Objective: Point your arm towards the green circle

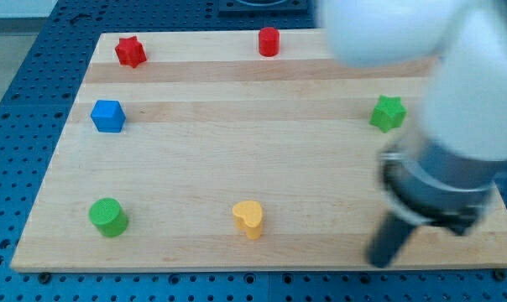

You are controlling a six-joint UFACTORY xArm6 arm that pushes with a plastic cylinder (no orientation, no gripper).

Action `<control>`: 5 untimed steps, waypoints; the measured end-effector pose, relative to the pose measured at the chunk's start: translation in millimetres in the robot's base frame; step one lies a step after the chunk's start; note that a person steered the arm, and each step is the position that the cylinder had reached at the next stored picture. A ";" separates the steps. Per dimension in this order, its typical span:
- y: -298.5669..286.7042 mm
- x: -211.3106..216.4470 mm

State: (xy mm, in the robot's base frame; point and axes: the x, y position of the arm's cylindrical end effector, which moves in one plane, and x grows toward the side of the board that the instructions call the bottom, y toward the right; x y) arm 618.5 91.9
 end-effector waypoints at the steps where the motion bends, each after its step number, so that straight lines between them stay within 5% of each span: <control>1: -80.8 -0.6; 3: -193.1 0.1; 4: -317.3 -1.1; 5: -382.8 -31.9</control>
